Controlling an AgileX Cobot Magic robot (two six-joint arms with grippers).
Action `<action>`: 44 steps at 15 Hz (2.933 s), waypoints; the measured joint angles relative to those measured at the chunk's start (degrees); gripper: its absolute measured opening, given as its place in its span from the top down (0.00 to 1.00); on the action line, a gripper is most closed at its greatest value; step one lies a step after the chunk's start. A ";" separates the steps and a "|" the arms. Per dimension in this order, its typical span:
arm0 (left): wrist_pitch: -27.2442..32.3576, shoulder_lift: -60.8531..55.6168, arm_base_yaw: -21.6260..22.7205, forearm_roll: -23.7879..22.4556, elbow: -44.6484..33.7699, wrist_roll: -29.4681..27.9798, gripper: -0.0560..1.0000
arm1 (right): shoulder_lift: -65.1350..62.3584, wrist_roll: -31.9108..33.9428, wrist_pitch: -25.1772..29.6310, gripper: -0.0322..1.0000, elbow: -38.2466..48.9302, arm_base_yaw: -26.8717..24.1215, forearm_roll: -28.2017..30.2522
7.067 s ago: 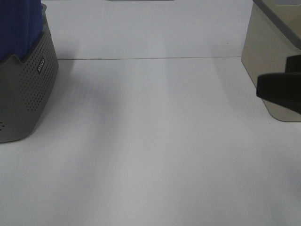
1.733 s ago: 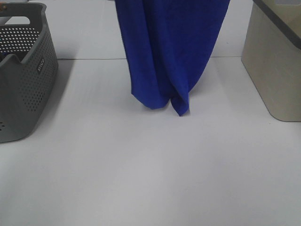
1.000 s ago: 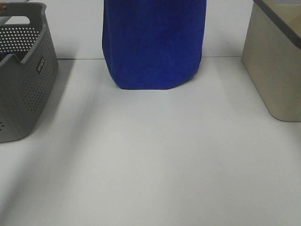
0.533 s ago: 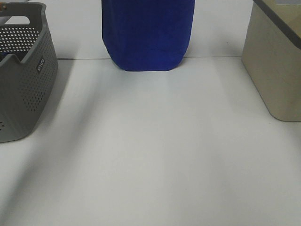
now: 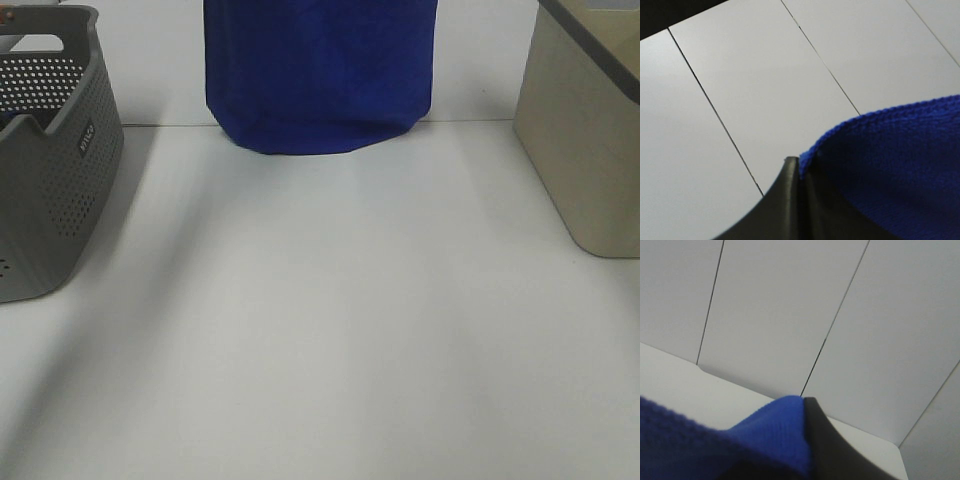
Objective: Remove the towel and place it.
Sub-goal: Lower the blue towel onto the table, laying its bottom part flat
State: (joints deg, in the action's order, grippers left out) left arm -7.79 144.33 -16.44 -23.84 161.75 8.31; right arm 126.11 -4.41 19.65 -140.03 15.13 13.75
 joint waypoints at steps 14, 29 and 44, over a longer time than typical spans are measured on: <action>40.11 -9.97 -3.61 8.59 0.06 4.64 0.95 | -8.14 -1.32 21.37 0.95 0.00 0.06 -7.28; 77.58 -21.31 -3.90 24.24 0.11 5.21 0.95 | -15.58 -3.04 50.25 0.95 0.00 0.06 -26.41; 50.36 -17.25 -3.90 22.57 0.11 9.34 0.95 | -12.03 -15.30 17.42 0.95 0.00 0.06 -26.59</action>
State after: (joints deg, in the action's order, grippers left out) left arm 42.57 127.08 -20.34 -1.26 161.86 17.65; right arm 114.08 -19.71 37.07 -140.03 15.18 -12.83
